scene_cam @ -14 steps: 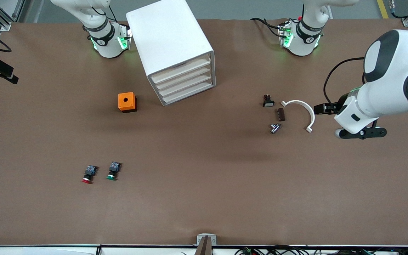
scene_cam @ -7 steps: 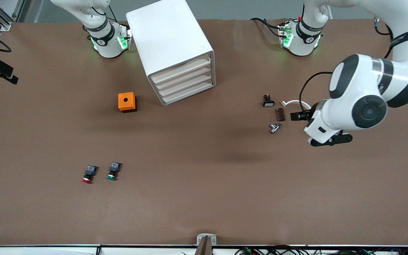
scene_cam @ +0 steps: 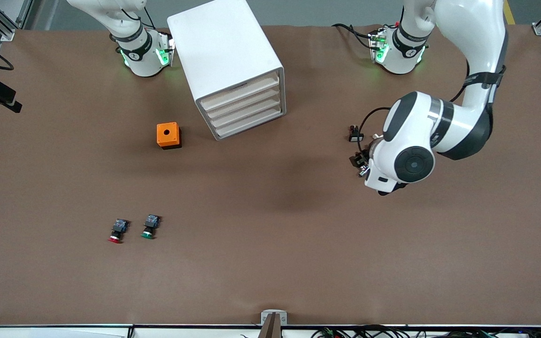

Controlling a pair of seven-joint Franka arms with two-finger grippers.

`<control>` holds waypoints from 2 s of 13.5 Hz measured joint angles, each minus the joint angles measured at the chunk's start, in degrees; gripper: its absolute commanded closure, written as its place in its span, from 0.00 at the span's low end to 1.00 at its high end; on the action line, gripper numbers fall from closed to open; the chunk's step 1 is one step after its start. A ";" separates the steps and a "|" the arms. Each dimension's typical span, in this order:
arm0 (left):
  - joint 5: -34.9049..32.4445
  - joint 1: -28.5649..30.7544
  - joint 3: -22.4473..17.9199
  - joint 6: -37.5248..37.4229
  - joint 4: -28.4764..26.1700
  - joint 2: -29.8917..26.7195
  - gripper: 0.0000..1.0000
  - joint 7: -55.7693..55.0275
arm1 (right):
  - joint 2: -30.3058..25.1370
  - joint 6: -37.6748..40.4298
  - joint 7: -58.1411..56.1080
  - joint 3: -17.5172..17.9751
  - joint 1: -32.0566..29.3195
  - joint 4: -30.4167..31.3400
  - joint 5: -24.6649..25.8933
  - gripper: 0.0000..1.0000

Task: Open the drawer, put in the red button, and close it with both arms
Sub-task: 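Reach the left gripper toward the handle of the white drawer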

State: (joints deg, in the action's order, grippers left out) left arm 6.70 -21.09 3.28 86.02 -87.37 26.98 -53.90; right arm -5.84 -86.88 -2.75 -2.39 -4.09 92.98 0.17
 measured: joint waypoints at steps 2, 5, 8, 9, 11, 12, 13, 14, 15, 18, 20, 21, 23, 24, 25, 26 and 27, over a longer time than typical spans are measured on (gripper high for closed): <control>2.21 -1.42 0.02 0.66 0.11 0.51 0.00 -6.80 | 0.00 -0.36 0.00 0.00 0.00 0.00 0.00 0.00; 7.28 -3.76 0.05 4.94 0.24 0.79 0.00 -22.31 | 0.00 -0.85 0.00 0.01 0.00 0.00 0.00 0.00; 10.53 -5.45 0.05 9.01 0.29 1.54 0.00 -35.41 | 0.00 -0.91 0.00 0.01 0.00 0.01 0.00 0.00; 10.94 -6.13 0.05 9.75 0.31 2.26 0.00 -39.25 | 0.00 -0.91 0.00 0.01 0.00 0.01 0.00 0.00; 13.42 -6.81 0.05 10.72 0.64 4.35 0.00 -46.53 | 0.00 -0.91 0.00 0.01 0.00 0.02 0.00 0.00; 14.42 -6.89 0.05 10.89 0.98 5.81 0.00 -49.56 | 0.00 -0.91 0.00 0.01 0.00 0.03 0.00 0.00; 15.05 -7.08 0.06 11.14 1.37 7.29 0.00 -51.53 | 0.00 -0.91 0.00 0.03 0.00 0.03 0.00 0.00; 15.38 -7.63 0.07 11.64 1.75 8.50 0.00 -52.73 | 0.00 -0.91 0.00 0.04 0.00 0.04 0.00 0.00; 15.54 -8.40 0.08 12.10 2.06 9.31 0.00 -54.06 | 0.00 -0.91 0.00 0.05 0.00 0.05 0.00 0.00; 17.53 -9.56 0.08 12.52 2.32 10.58 0.00 -59.66 | 0.00 -0.79 0.00 0.06 0.00 0.15 0.00 0.00; 21.53 -9.51 -0.03 12.52 2.34 11.12 0.00 -63.47 | 0.00 -0.76 0.00 0.08 0.00 0.17 0.00 0.00; 24.10 -9.50 -0.07 12.50 2.35 11.42 0.00 -64.97 | 0.00 -0.76 0.00 0.09 0.00 0.17 0.00 0.00; 28.84 -9.52 -0.06 11.97 2.29 12.37 0.00 -66.63 | 0.00 -0.77 -0.03 0.13 0.00 0.13 0.00 0.00; 30.45 -9.53 -0.03 11.20 2.25 12.94 0.00 -66.82 | 0.00 -0.78 -0.03 0.14 0.00 0.03 0.00 0.00; 32.07 -9.53 -0.01 10.68 2.24 13.48 0.01 -66.95 | 0.00 -0.79 -0.03 0.14 0.00 -0.13 0.00 0.00; 34.51 -9.53 -0.01 10.44 2.22 14.00 0.01 -67.09 | 0.00 -0.81 -0.03 0.13 0.00 -0.29 0.00 0.00; 37.42 -9.53 -0.01 10.30 2.16 14.55 0.02 -67.56 | 0.00 -0.85 -0.03 0.10 0.00 -0.40 0.00 0.00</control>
State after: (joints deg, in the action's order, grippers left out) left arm 44.12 -30.62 3.27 96.32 -85.21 41.53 -121.46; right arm -5.84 -87.73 -2.77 -2.29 -4.08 92.58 0.17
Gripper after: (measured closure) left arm 0.004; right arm 0.000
